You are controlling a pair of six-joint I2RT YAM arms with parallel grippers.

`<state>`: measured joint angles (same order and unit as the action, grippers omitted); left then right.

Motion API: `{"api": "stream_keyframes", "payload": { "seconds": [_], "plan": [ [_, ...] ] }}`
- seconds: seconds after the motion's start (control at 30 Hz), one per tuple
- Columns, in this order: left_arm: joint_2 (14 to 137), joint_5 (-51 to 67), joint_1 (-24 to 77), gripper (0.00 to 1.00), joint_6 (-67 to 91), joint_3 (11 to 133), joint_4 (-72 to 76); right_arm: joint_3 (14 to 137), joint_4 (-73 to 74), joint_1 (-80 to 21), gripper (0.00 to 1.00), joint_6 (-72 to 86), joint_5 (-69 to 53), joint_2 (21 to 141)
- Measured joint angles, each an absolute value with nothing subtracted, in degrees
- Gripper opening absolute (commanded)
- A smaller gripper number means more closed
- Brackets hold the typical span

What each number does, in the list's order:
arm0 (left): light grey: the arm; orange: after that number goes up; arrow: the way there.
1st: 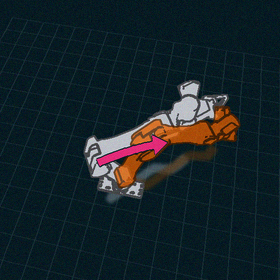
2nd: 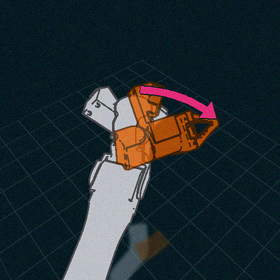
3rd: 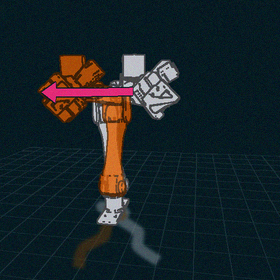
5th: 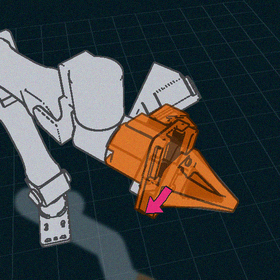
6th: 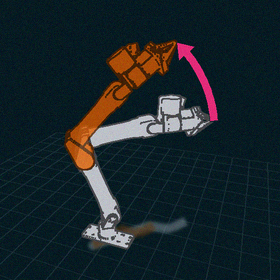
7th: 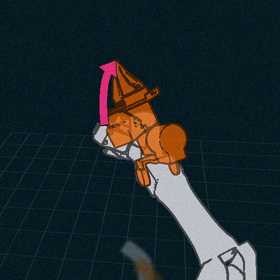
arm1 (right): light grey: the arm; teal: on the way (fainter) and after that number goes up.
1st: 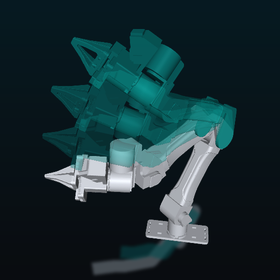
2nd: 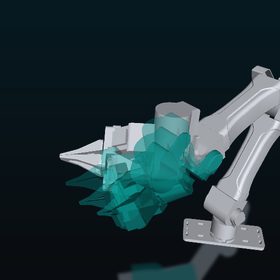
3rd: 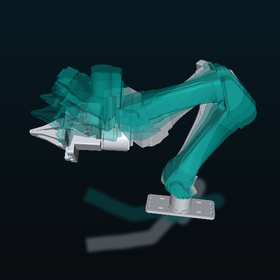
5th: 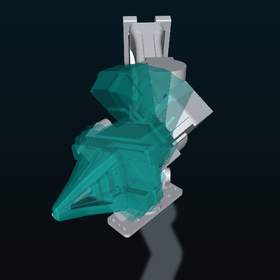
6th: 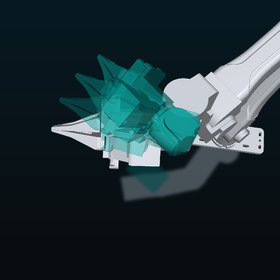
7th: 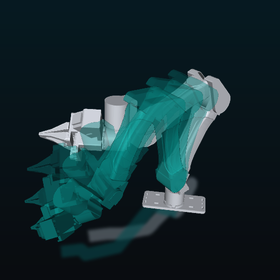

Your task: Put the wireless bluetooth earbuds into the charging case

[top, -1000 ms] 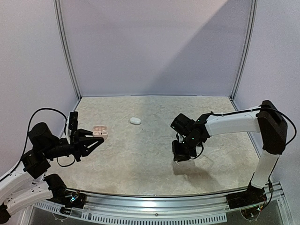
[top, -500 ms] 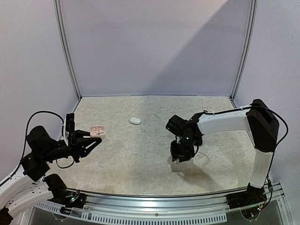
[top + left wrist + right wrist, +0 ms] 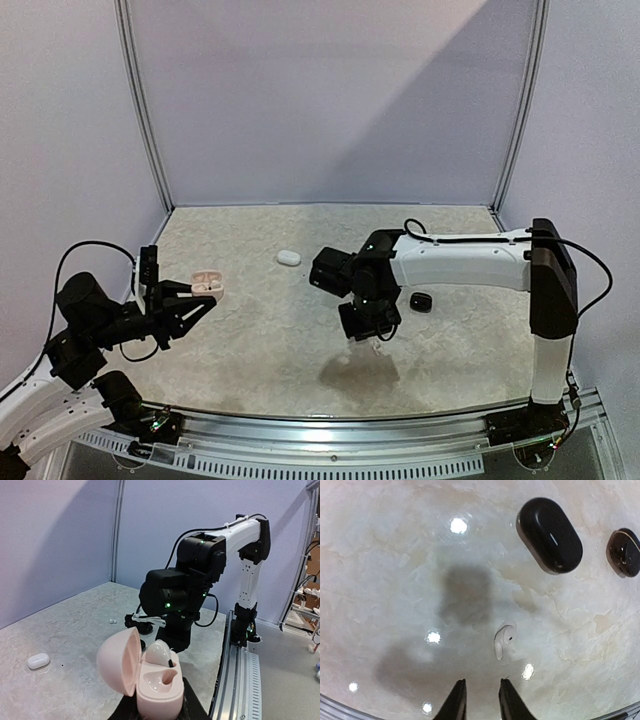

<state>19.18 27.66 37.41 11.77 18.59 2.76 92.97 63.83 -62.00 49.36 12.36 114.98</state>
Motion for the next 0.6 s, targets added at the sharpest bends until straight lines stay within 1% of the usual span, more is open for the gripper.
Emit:
{"api": "stream_keyframes", "payload": {
  "seconds": [0.07, 0.13, 0.37, 0.6],
  "plan": [
    [19.1, 27.6, 37.4, 0.00, 11.8, 18.4, 2.8, 92.8, 65.3, -62.9, 0.14, 50.7, 13.1, 115.8],
    [19.1, 27.6, 37.4, 0.00, 11.8, 18.2, 2.8, 92.6, 66.2, -62.8, 0.11, 51.5, 13.7, 116.9],
    [19.0, 27.6, 37.4, 0.00, 11.6, 18.1, 2.7, 93.5, 66.7, -61.8, 0.09, 52.1, 14.6, 122.5],
    [19.0, 27.5, 37.4, 0.00, 11.2, 18.0, 2.7, 93.8, 66.7, -61.4, 0.07, 51.8, 14.6, 123.6]
  ]
}}
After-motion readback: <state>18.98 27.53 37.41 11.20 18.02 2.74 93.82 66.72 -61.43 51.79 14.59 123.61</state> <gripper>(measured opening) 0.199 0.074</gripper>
